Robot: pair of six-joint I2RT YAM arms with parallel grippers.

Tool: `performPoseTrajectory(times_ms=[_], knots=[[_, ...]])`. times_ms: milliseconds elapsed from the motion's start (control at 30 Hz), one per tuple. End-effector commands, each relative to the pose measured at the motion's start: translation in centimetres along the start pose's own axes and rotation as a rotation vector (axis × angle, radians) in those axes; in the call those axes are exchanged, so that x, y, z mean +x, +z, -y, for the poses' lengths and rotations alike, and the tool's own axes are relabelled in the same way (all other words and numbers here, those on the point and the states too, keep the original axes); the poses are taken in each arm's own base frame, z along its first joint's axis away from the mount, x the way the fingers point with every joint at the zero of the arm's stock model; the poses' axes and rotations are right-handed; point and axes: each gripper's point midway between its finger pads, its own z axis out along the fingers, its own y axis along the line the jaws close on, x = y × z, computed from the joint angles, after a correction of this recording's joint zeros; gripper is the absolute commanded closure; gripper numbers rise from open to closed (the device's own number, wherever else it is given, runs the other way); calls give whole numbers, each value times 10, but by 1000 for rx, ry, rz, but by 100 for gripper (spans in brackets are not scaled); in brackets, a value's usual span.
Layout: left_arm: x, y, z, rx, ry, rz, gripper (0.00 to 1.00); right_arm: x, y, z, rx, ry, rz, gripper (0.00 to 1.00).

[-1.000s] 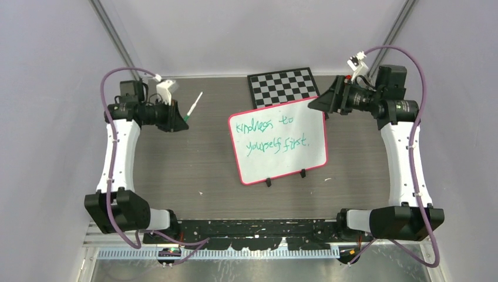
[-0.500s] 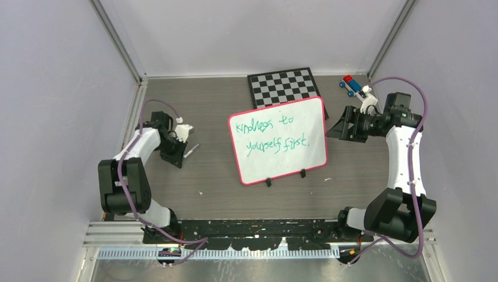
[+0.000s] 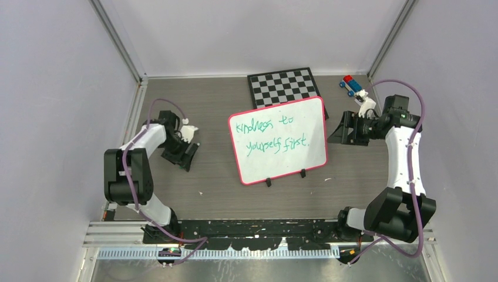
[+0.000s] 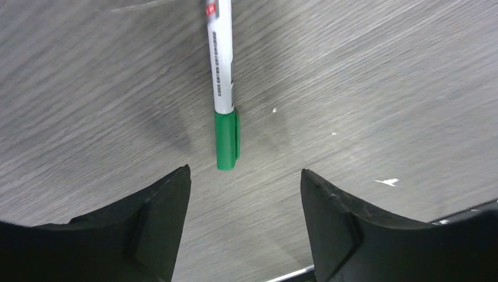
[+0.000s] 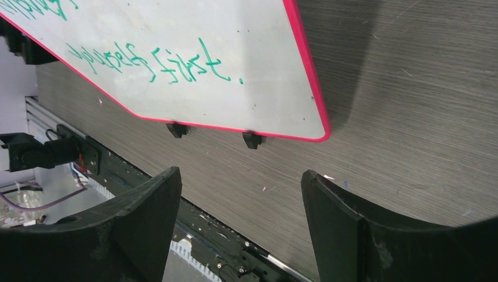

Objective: Write a sentence on the whiteboard
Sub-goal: Place the whiteboard marker at the center of the board, then reset both arms

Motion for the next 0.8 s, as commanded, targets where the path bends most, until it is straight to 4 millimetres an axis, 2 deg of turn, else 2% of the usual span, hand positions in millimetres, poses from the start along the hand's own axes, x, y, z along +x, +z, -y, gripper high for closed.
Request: performPoseTrajectory(times_ms=[0, 67, 133, 267, 333, 400, 467, 633, 767], knots=[[-42, -60, 13, 59, 11, 163, 23, -14, -16, 5, 37, -63, 33, 21], [-62, -90, 14, 98, -11, 261, 10, -25, -24, 9, 51, -69, 48, 21], [-79, -118, 5, 97, -56, 346, 3, -34, -32, 17, 75, -77, 64, 21], [-102, -159, -22, 47, -159, 462, 0, -48, -46, 50, 152, -66, 87, 20], [-107, -170, -36, 25, -223, 509, 0, -52, -49, 66, 165, -40, 92, 20], [-110, -170, -50, 3, -272, 544, 0, -52, -49, 80, 155, -8, 89, 18], [-109, -162, -56, -7, -313, 548, 0, -48, -47, 91, 142, 29, 86, 15], [-106, -144, -59, -9, -350, 580, 0, -35, -35, 109, 133, 69, 36, 13], [-102, -140, -60, -30, -369, 572, 0, -36, -31, 119, 170, 86, 56, 13]])
